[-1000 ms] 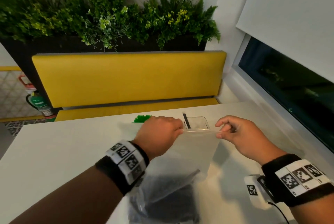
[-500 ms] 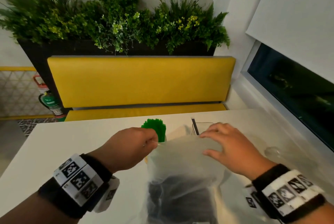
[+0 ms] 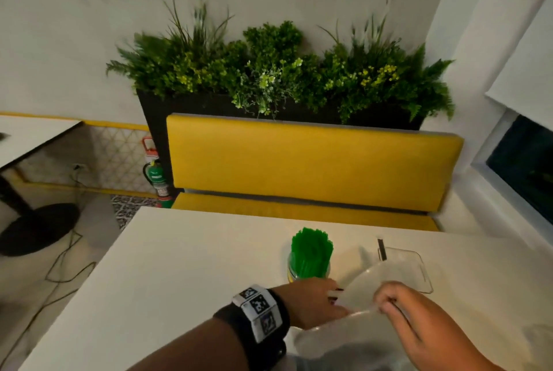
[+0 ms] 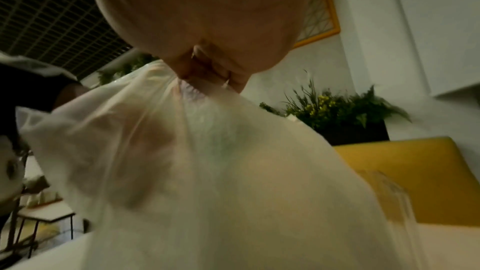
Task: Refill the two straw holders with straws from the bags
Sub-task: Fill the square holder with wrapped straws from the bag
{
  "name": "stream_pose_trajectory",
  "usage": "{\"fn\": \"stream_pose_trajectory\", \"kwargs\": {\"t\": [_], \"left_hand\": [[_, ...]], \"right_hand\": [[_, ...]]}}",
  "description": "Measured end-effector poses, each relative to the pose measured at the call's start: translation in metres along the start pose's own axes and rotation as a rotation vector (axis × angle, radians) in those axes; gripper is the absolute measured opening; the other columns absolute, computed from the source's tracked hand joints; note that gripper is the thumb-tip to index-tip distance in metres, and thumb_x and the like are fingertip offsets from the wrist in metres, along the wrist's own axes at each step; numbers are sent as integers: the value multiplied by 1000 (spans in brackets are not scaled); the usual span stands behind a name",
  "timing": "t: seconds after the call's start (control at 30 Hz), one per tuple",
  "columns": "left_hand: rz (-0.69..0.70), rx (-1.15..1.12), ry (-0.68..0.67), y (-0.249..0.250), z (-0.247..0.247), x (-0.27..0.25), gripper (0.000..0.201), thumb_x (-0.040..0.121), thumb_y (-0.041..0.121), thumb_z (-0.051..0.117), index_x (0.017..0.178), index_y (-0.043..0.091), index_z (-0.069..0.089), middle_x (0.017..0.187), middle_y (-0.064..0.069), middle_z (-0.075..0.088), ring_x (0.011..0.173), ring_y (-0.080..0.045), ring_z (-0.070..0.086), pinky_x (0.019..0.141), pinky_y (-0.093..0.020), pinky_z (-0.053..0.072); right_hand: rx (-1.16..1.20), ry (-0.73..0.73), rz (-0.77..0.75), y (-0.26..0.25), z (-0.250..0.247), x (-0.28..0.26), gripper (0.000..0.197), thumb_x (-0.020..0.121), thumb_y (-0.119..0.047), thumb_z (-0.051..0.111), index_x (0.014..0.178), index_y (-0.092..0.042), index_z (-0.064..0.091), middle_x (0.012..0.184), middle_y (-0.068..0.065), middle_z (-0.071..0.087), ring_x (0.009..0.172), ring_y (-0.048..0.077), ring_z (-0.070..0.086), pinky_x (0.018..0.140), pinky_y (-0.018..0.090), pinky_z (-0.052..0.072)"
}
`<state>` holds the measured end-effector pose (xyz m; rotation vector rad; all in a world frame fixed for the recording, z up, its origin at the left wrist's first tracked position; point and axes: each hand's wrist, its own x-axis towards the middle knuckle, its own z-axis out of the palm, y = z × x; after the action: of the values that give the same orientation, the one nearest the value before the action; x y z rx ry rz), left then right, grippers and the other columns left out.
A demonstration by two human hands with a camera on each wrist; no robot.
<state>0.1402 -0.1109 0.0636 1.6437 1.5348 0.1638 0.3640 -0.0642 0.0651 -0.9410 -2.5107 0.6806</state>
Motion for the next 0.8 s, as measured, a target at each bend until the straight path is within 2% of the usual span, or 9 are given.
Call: {"fn": "stream_pose_trajectory", "kwargs": {"t": [0.1,0.23,0.3,0.37,0.43,0.53,0.67,0.73,0.8], "left_hand": [[0,59,-33,-11,7,12,32,91,16,60,121,5,65,110,-16,66,98,-33,61,77,-30,44],[-81,-279,269,-8,15,27,23,95,10,46,110,18,61,93,-6,63,83,-22,63,72,-29,49],[-44,-553,342,3,17,28,27,96,7,43,101,29,56,81,-2,57,73,-19,58,65,-32,48],[10,-740,316,16,19,23,29,94,5,43,104,30,55,77,-3,55,67,-18,57,56,-30,46],[81,-783,263,25,24,19,32,93,1,42,107,28,52,78,-7,58,63,-18,58,49,-27,42],[158,-526,278,17,25,21,38,89,-5,37,100,27,54,81,-14,60,64,-21,49,48,-27,37],[-40,493,232,-13,17,26,31,92,3,41,115,16,58,120,-9,53,102,-28,51,89,-38,50],[-135,465,343,2,20,27,29,92,22,43,118,17,54,120,-9,45,99,-30,54,89,-47,52],[-61,178,411,18,32,38,46,87,53,49,121,22,49,117,-6,46,99,-27,55,86,-40,50]], "right_hand": [[9,-46,74,-2,-7,-8,38,88,-6,64,80,-43,59,82,-18,61,79,5,60,71,13,45],[-241,-6,491,-8,-2,0,8,88,-42,60,89,-45,53,86,-10,64,81,7,60,74,27,48],[-362,-70,778,4,2,4,51,75,-57,67,116,-43,40,117,-3,50,109,18,51,88,37,45],[-40,7,990,22,5,5,92,67,-42,83,140,-30,28,131,10,40,119,30,45,96,44,45],[478,140,1088,33,8,4,89,74,-10,81,144,-20,27,123,18,55,96,30,60,79,43,55],[890,231,1151,40,8,2,48,88,11,53,127,-18,49,109,16,67,64,20,66,50,31,41],[1223,412,1206,40,0,0,41,80,17,30,97,-8,58,83,10,57,61,23,63,50,35,51],[1346,394,1137,29,-2,2,29,74,9,30,77,-11,52,73,8,54,43,21,58,41,30,50],[1400,344,1056,19,-1,4,19,75,-4,39,79,-10,56,74,11,58,47,24,59,39,27,48]]}}
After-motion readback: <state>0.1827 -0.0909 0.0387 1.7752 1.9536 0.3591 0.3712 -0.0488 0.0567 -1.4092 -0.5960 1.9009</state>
